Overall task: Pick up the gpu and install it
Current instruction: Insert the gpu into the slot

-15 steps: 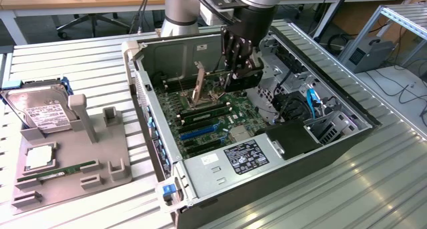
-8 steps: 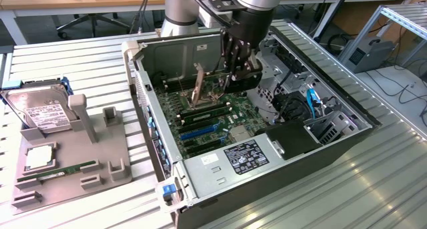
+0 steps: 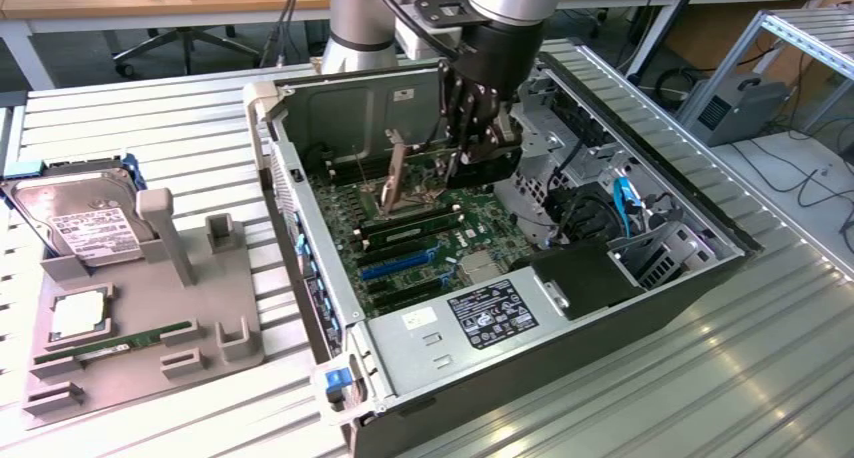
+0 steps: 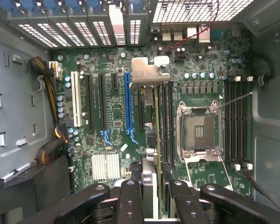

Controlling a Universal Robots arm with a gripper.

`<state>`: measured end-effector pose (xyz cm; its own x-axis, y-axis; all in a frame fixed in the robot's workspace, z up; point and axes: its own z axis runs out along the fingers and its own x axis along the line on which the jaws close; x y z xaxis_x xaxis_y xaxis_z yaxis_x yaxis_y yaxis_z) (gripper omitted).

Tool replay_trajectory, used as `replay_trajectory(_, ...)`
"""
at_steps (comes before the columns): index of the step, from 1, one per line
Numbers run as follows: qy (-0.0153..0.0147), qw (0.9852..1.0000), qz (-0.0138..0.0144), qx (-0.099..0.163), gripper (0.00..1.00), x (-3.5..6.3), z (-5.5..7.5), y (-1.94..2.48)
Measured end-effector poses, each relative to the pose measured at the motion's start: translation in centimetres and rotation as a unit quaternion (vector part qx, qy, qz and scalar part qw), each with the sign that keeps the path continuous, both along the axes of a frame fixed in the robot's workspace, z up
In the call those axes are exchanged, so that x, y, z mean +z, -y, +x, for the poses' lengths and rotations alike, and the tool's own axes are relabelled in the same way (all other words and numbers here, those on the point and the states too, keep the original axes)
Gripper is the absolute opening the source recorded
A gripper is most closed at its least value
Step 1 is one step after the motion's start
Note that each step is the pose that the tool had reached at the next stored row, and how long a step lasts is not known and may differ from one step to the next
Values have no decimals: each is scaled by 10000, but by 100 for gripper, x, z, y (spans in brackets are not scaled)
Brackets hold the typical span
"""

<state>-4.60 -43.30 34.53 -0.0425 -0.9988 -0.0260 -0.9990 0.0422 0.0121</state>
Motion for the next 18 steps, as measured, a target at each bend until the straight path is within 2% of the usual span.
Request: replay_trajectory(18,0,10000,-3,0,27,-89,-120,0)
